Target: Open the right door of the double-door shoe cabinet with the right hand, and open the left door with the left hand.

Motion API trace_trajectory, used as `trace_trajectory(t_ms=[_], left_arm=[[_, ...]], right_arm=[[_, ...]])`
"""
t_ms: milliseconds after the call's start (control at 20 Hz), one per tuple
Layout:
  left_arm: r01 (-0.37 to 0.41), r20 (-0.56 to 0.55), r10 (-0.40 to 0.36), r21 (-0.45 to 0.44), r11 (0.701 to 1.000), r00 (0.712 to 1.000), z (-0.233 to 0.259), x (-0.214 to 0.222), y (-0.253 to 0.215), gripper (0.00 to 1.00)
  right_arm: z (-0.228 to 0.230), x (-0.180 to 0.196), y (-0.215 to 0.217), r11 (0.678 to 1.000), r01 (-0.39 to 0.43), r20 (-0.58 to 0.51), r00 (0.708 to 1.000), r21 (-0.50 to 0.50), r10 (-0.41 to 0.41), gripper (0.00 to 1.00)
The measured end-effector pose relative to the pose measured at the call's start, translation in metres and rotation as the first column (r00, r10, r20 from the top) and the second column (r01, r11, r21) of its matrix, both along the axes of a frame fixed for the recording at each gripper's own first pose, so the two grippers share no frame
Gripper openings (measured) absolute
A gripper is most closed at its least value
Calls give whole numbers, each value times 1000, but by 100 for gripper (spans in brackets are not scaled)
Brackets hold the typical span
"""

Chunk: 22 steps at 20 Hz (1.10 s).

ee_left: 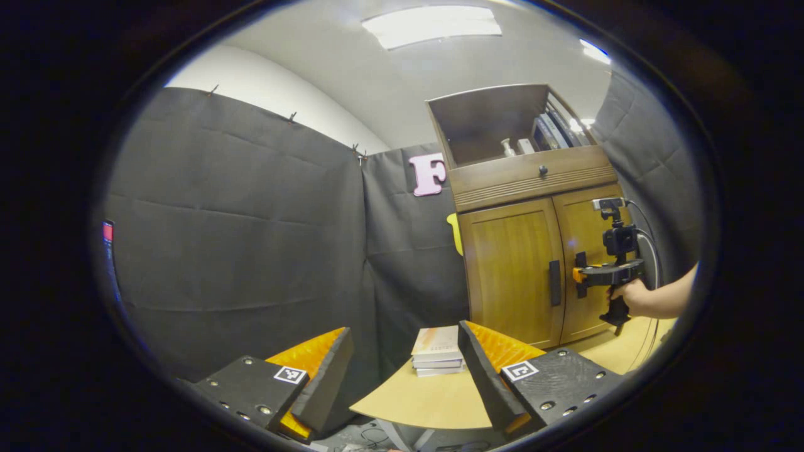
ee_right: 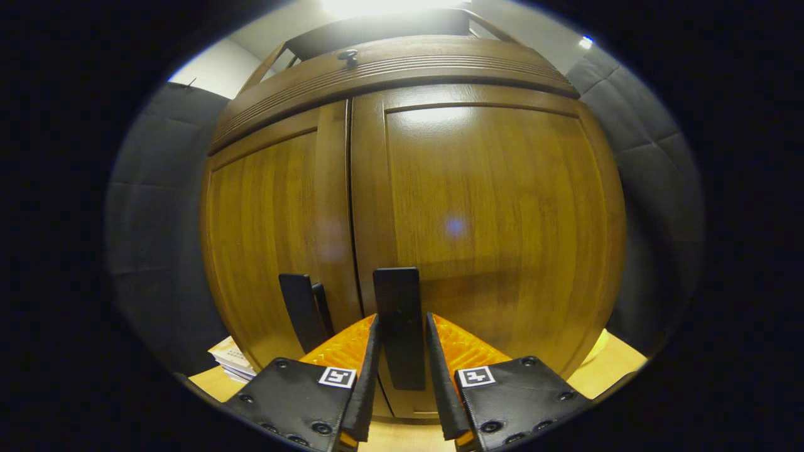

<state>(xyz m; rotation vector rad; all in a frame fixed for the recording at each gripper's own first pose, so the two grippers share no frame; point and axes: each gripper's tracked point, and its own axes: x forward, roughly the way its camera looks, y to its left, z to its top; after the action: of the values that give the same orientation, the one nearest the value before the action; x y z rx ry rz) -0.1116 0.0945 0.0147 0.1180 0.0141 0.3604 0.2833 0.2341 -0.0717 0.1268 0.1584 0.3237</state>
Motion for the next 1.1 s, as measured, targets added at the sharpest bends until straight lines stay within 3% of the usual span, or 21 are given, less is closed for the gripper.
trace_trajectory(t_ms=[200, 250, 500, 750, 800, 900, 1100], left_arm=[[12, 5, -12, -3, 1000, 1000, 1, 0, -2, 99], [18, 8, -18, -4, 1000, 1000, 2, 0, -3, 99], [61, 31, -60, -20, 998, 998, 5, -1, -7, 100], [128, 54, -127, -24, 991, 990, 14, -4, -17, 100], [143, 57, -142, -23, 989, 988, 15, 1, -23, 100], [171, 59, -169, -28, 985, 984, 12, 23, -38, 99], [221, 68, -218, -39, 975, 974, 12, 29, -55, 100]], right_arm=[[-3, 2, -4, 999, 8, 3, 1000, -33, -8, 27], [-1, -1, -5, 999, 10, 7, 1000, -40, -9, 15], [2, -30, -14, 999, -20, 7, 1000, -32, 20, 12], [2, -58, -28, 999, -44, 9, 999, -26, 44, 15], [3, -65, -32, 999, -46, 13, 999, -26, 46, 12], [4, -77, -41, 998, -47, 13, 999, -28, 48, 15], [9, -98, -61, 998, -50, 14, 999, -27, 51, 12]])
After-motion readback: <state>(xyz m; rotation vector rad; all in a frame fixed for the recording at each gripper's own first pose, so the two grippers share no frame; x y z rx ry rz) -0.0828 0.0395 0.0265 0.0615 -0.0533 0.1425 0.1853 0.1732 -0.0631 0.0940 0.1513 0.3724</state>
